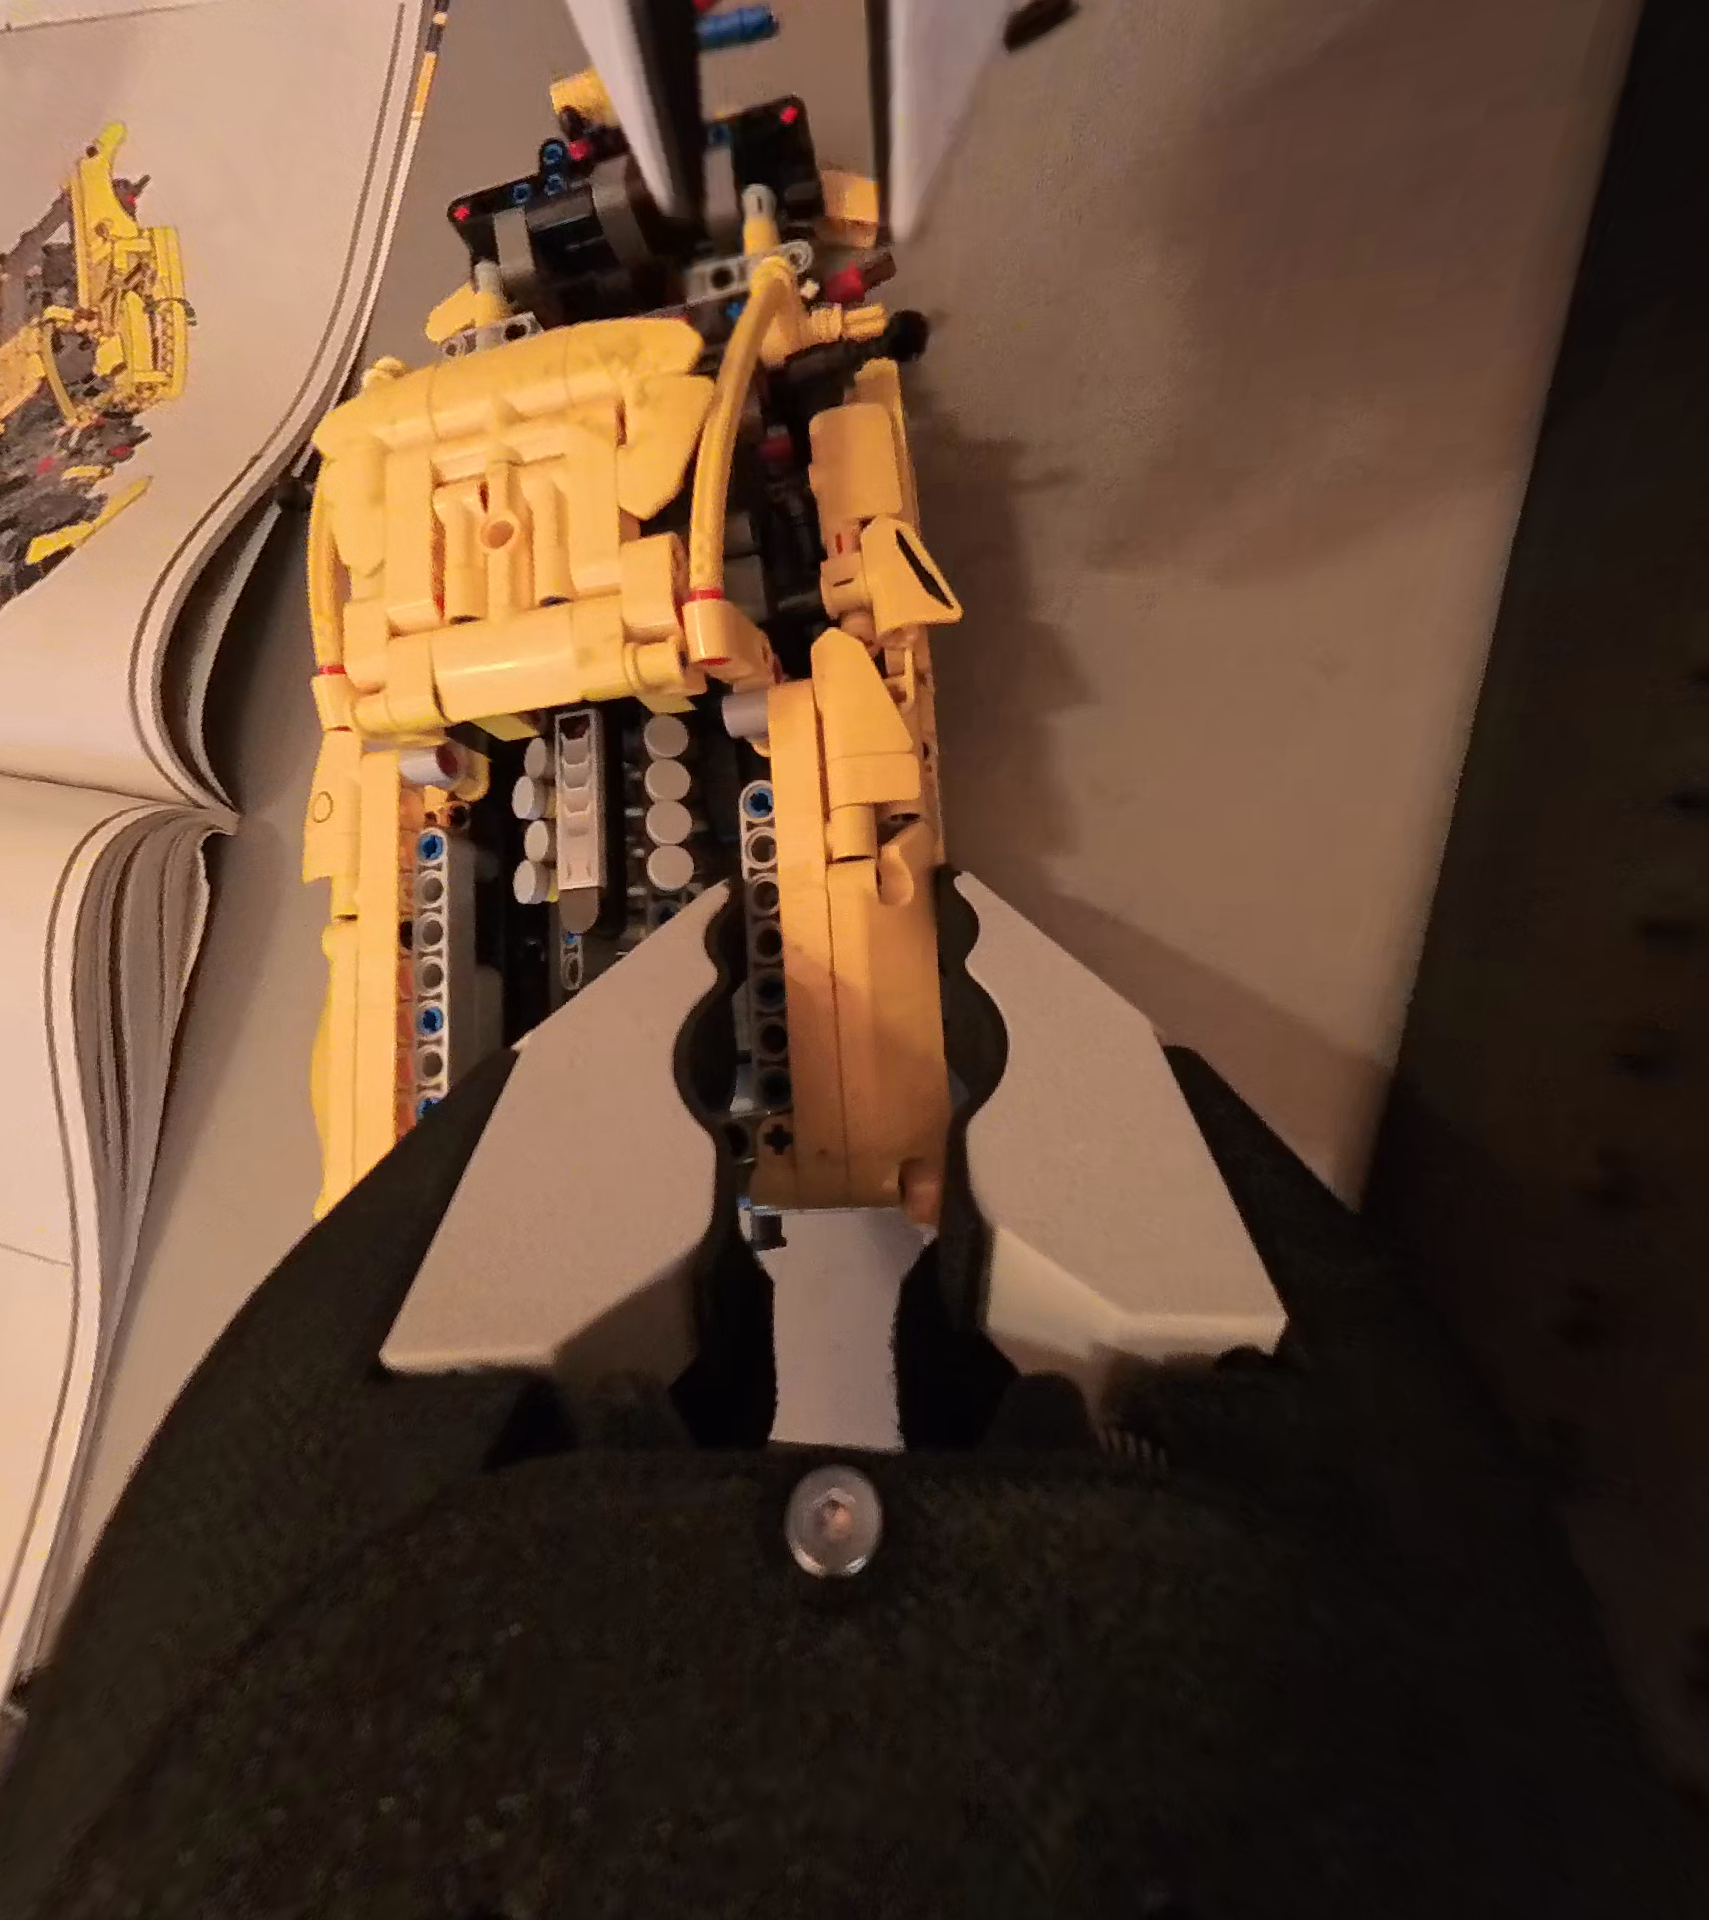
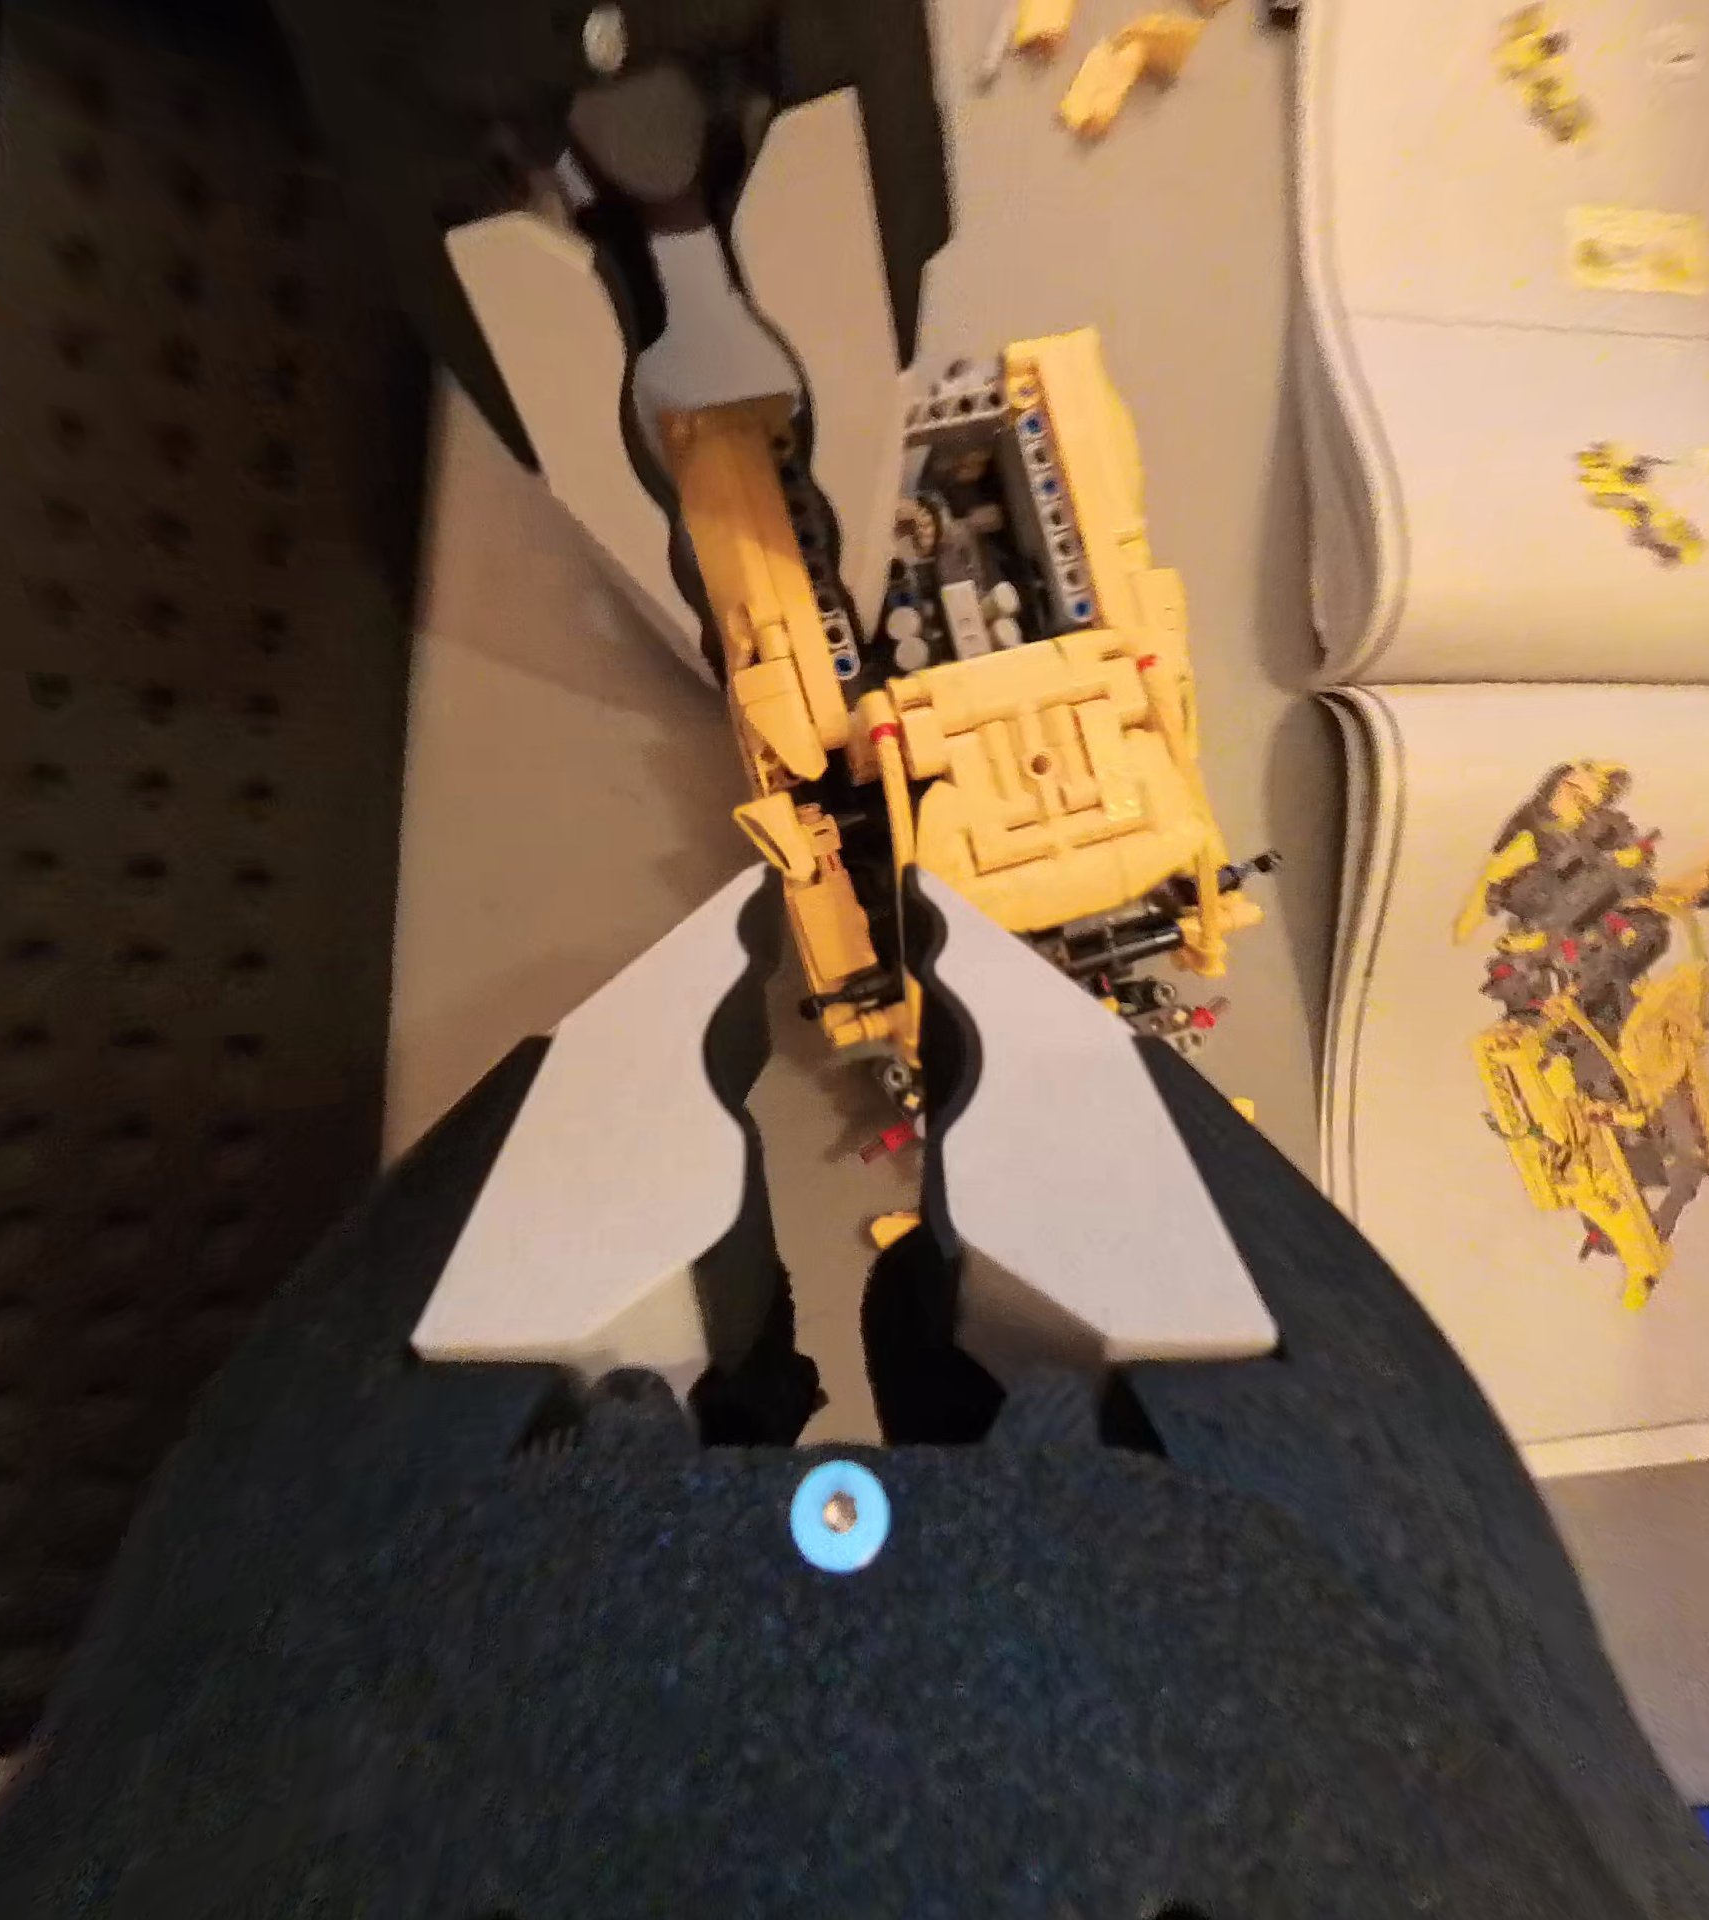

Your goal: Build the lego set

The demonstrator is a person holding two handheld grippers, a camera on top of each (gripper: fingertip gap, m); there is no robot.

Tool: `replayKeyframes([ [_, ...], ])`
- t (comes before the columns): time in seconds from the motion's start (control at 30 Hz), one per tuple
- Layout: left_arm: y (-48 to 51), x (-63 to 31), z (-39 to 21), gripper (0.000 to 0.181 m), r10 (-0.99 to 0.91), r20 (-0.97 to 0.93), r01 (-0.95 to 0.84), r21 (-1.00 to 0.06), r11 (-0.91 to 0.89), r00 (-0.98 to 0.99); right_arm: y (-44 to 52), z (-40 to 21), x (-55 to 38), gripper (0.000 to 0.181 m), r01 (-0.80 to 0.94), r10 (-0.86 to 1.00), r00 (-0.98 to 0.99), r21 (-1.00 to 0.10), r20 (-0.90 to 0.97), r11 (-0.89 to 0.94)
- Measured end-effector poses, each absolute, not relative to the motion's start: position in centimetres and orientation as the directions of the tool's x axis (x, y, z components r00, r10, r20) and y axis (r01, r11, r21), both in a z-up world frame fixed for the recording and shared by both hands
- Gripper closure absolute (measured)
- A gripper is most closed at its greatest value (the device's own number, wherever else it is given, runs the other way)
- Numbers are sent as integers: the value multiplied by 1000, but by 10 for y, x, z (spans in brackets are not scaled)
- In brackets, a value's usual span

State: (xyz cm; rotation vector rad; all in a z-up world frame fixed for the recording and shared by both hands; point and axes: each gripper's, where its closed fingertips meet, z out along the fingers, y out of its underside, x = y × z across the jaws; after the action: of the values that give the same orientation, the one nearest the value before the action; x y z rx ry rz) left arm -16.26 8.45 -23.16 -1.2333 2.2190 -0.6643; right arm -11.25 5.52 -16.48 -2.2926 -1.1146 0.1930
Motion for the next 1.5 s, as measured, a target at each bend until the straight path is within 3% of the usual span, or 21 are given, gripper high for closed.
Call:
replayKeyframes([
  [0.17, 99, -164, -231, 143, -897, -212, -651, -626, 429, -388, 53, -135, -108, 160, 325, 559, 829, -794, -22, -514],
  [0.43, 108, -170, -231, 140, -933, -203, -690, -630, 357, -297, 26, -186, -102, 149, -11, 239, 961, -881, -140, -474],
  [0.57, 110, -170, -231, 140, -932, -217, -697, -619, 361, -290, 21, -216, -93, 145, 118, 216, 976, -856, 8, -503],
  [0.83, 116, -171, -231, 138, -938, -252, -716, -607, 345, -238, 25, -222, -102, 145, 230, 244, 962, -853, 125, -469],
  [1.3, 135, -187, -227, 137, -914, -336, -651, -646, 399, -227, 23, -212, -92, 149, 168, 199, 976, -885, 88, -433],
  [1.5, 144, -199, -215, 138, -923, -315, -564, -731, 384, -220, 24, -214, -90, 150, 155, 192, 979, -880, 74, -450],
])
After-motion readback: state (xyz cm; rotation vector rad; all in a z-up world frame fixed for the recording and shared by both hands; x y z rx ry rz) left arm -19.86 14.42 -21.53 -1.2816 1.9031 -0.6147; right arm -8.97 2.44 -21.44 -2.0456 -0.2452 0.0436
